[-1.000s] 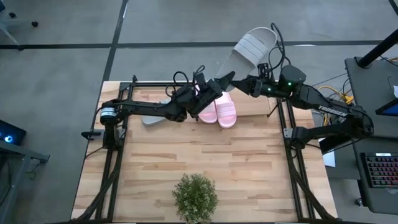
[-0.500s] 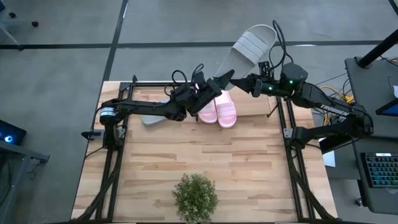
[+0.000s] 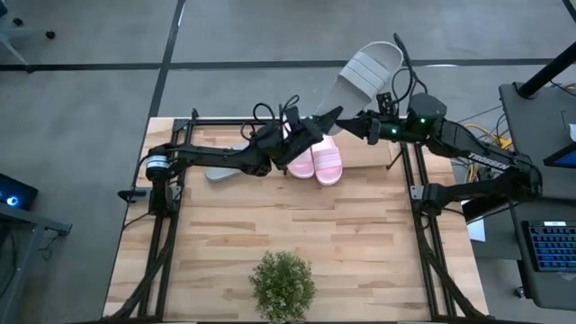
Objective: Pick and place slides into the shelf
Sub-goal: Put the top gray slipper on the shelf
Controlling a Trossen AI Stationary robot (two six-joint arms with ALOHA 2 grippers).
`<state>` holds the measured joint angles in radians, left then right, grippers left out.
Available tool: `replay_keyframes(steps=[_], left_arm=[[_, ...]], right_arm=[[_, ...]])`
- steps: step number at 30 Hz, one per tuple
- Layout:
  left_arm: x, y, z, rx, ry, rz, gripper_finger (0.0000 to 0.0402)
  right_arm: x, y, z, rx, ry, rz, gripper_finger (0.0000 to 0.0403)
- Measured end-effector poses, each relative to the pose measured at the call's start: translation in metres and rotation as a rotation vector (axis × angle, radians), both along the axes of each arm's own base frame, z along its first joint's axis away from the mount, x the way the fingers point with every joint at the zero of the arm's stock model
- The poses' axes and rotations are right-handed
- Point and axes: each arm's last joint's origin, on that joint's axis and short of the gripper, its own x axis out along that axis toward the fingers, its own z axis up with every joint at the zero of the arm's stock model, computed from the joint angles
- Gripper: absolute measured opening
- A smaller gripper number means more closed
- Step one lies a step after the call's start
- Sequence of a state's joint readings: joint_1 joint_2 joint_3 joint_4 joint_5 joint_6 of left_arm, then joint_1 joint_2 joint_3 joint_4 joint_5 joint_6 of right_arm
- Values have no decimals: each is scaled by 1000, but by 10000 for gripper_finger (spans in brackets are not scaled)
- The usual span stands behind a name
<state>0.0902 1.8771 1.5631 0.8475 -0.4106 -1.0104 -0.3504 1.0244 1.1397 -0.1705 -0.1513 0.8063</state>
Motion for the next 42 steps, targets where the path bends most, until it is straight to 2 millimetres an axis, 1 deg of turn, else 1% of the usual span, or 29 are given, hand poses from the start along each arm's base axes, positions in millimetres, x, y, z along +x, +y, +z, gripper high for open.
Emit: replay_keyframes(steps=[3,5,17,23,30,32,34,37,40,42], left_arm=[[1,-1,0,16,6,-27,49],[1,-2,-1,32,13,-45,60],[2,-3,-4,74,30,-90,172],[2,-3,-6,121,57,-121,207],[4,-1,-8,182,87,-222,224],[2,-1,-5,207,61,-241,224],[-2,-2,4,240,24,-270,224],[-2,-3,8,288,29,-308,225],[-1,-3,9,320,46,-331,225],[-5,-4,14,333,32,-346,225]], right_arm=[[-6,2,2,-7,-2,6,42],[-10,4,3,-10,2,16,42],[-37,12,5,1,48,-4,41],[-59,20,3,46,100,-7,41],[-83,30,-2,121,160,11,40],[-89,32,-10,163,237,13,40],[-90,33,-15,196,285,24,40],[-93,34,-25,238,382,38,40],[-94,36,-26,249,398,55,40],[-94,35,-26,256,396,61,40]])
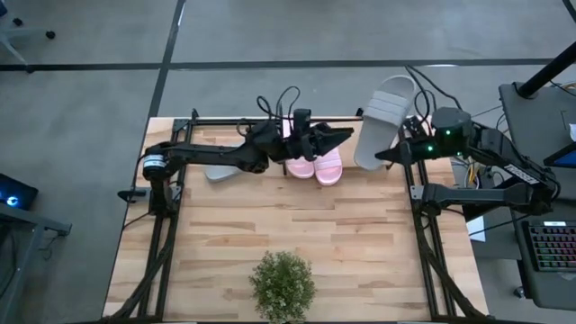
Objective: Pick and place slides into the shelf
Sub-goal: Put the top gray slipper on the shelf
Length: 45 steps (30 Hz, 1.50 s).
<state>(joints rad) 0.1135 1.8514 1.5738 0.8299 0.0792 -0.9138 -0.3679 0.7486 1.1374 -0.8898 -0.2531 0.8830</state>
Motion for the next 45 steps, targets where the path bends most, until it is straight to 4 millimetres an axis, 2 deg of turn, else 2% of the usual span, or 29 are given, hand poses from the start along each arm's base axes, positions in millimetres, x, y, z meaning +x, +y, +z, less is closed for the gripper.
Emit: replay_keyframes(steps=[14,22,31,38,45], left_arm=[[-31,-9,39,75,-96,-48,225],[-37,-21,46,107,-115,-77,225],[-36,-31,45,109,-111,-104,225],[-38,-31,47,110,-119,-103,225],[-38,-31,48,113,-121,-108,225]], right_arm=[[8,-3,-18,130,179,98,40],[14,-16,-29,170,276,112,40],[23,-58,-43,234,255,144,40],[20,-95,-55,285,178,162,39],[25,-121,-73,342,174,175,39]])
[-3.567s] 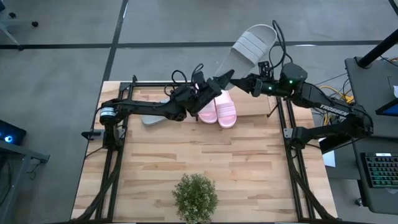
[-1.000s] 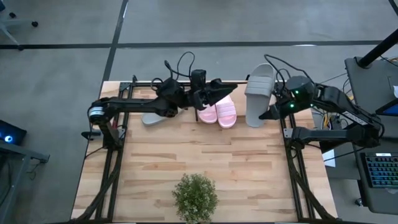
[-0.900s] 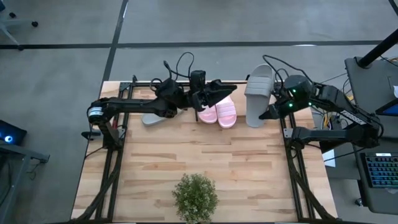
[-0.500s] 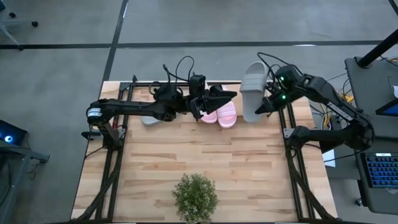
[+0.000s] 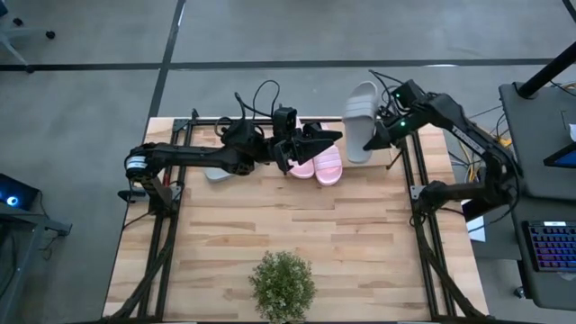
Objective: Pick and place slides into the shelf
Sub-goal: Put the top gray slipper on the shelf
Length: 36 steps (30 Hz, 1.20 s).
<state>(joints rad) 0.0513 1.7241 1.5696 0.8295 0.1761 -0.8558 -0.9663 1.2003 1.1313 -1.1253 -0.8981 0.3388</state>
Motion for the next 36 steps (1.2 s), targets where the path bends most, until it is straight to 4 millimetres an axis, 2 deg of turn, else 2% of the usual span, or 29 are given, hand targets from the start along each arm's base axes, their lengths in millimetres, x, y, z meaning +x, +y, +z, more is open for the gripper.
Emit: replay_keyframes(steps=[16,36], left_arm=[[0,0,1,2,-2,-2,225],[0,0,1,2,-2,-1,225]], right_arm=[[21,-31,-39,62,105,53,39],[23,-37,-52,50,201,64,39]])
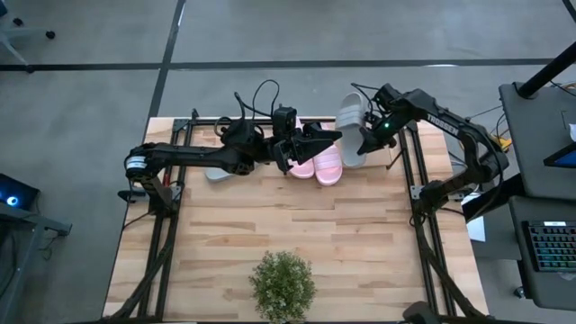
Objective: Pick and place slides into the shelf
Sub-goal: Put the top gray slipper on the shelf
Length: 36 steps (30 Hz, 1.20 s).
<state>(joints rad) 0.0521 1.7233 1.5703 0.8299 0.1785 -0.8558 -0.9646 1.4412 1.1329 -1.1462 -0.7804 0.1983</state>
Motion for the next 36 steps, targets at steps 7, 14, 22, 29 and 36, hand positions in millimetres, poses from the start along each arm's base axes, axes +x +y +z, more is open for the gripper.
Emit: replay_keyframes(steps=[7,14,22,29,36], left_arm=[[0,0,0,-1,-1,-1,225],[-2,0,2,-1,-7,-1,225],[-1,0,2,-1,-5,-1,225],[-2,0,2,-1,-5,-1,225],[-2,0,2,-1,-6,-1,225]], right_arm=[[1,-2,-7,1,33,7,39],[3,-6,-15,3,63,20,39],[5,-9,-23,14,74,36,39],[6,-11,-31,23,83,49,39],[9,-14,-36,22,81,55,39]])
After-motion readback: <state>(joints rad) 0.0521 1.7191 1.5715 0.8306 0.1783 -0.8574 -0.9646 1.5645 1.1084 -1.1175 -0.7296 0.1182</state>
